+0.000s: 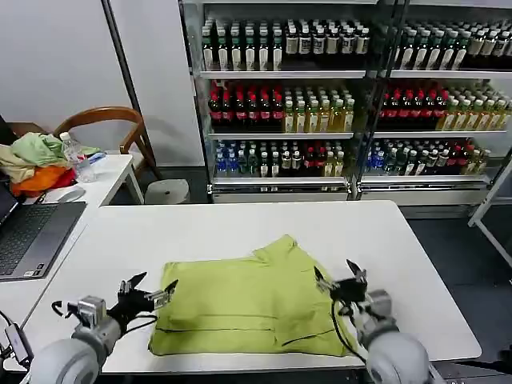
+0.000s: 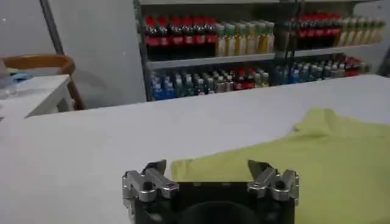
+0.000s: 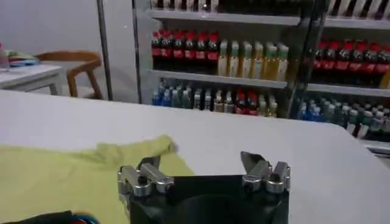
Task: Fold and organize the clothes.
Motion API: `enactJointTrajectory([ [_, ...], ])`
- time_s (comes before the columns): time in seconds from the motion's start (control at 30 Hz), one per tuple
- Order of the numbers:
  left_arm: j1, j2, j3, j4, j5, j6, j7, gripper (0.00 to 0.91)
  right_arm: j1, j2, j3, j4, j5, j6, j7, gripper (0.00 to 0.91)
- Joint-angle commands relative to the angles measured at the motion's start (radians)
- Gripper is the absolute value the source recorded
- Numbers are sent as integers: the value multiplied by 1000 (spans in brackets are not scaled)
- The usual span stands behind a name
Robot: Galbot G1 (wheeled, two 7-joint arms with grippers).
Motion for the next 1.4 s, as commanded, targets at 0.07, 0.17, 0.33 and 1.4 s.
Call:
enactJointTrajectory([
  [0.07,-238,5,99,248,-29,-9,30,907,303,61,-139,-251,53,-48,-3,907],
  [0.17,-241,7,109,273,-30,-12,41,907,331,91,-161,-314,50,-44,-17,907],
  [0.33,-234,16,128,281,-44,-21,55,907,375,156,-187,-430,39,-19,-17,907],
  [1.4,-350,-18,237,433,-51,-50,105,50,418,236,-206,-622,33,-10,-72,0],
])
